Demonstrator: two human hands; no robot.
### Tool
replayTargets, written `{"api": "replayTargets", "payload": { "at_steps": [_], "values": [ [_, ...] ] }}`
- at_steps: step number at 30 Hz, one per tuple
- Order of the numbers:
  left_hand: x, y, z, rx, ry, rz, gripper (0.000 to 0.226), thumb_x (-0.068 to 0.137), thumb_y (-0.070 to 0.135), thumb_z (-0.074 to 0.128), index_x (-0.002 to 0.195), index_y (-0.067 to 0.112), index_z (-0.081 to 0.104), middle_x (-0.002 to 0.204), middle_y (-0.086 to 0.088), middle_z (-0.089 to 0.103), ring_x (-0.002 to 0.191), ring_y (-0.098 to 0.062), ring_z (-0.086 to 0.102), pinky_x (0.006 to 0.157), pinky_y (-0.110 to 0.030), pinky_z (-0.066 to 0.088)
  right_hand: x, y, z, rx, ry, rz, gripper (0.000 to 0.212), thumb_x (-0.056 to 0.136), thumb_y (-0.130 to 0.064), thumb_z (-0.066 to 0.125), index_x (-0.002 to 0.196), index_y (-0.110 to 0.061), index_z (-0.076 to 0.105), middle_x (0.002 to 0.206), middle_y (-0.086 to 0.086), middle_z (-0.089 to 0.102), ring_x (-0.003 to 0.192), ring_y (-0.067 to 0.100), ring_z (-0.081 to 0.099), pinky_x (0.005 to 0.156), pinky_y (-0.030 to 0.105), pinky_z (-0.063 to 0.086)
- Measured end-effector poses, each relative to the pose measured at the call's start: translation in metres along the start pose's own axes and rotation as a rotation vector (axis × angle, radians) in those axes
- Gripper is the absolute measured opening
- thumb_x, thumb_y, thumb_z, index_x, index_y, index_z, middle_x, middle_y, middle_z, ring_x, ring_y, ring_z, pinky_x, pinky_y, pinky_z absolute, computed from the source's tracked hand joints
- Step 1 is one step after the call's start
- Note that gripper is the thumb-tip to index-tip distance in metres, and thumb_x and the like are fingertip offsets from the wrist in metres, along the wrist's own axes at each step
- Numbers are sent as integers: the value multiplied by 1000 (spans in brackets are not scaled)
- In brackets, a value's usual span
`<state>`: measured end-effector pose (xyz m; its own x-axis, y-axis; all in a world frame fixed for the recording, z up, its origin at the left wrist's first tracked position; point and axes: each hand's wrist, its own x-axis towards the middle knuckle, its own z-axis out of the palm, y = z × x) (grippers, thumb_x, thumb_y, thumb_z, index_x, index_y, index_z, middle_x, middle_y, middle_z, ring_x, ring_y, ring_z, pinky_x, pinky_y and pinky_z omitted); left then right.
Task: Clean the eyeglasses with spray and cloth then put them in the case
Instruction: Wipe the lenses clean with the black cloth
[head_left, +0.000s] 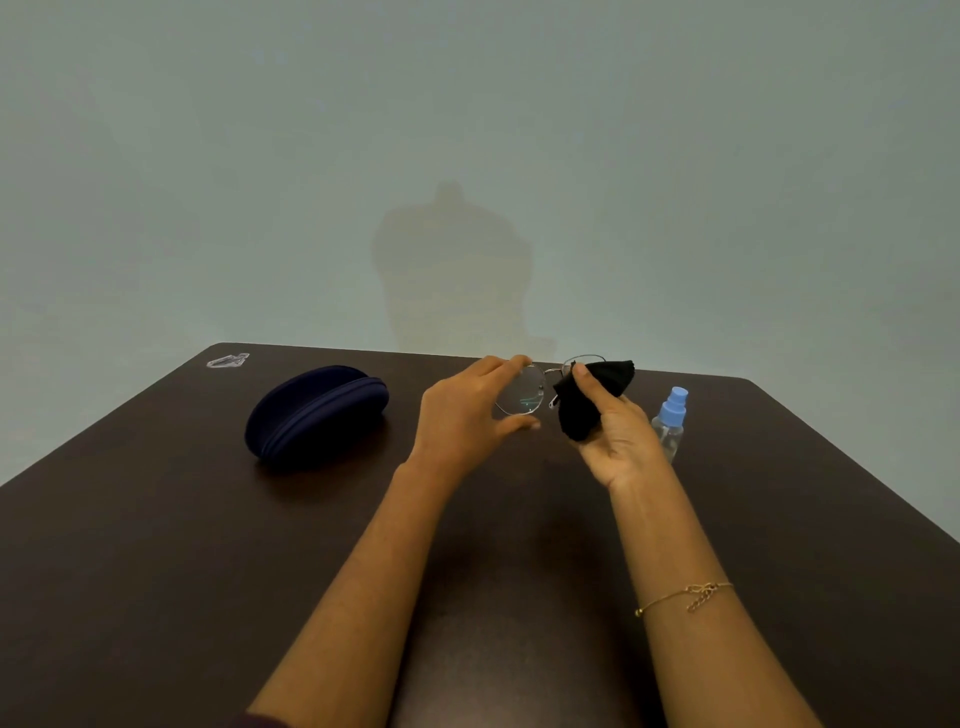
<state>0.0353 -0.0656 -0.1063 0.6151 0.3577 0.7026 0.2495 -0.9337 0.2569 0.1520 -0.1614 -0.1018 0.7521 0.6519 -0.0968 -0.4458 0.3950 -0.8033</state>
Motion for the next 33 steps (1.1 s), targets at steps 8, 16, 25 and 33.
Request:
{"api": "replayTargets", "payload": {
  "at_steps": [8,16,25,33],
  "values": [
    [1,0,0,19,29,6,64,70,46,70,126,21,51,115,1,65,90,-16,63,64,-20,40,-2,1,2,-13,-92,22,26,83,-12,61,108,-6,60,93,6,66,88,16,62,80,31,50],
    [1,-1,1,38,14,64,63,70,43,71,127,21,51,120,2,63,99,-16,62,72,-26,48,-4,0,4,31,21,60,38,78,-15,67,114,-6,57,98,9,65,98,22,60,92,40,49],
    [0,11,-3,164,45,210,62,44,28,89,101,13,68,92,-6,73,67,-23,70,45,-27,56,-4,-1,4,131,206,115,42,74,-27,72,105,-8,51,90,8,60,86,23,58,81,40,50],
    [-2,12,-2,237,42,222,64,39,32,90,97,16,70,92,-4,74,76,-20,71,47,-26,55,0,0,8,33,311,118,68,67,-25,78,124,-7,46,113,12,58,101,26,55,87,40,49]
  ]
}}
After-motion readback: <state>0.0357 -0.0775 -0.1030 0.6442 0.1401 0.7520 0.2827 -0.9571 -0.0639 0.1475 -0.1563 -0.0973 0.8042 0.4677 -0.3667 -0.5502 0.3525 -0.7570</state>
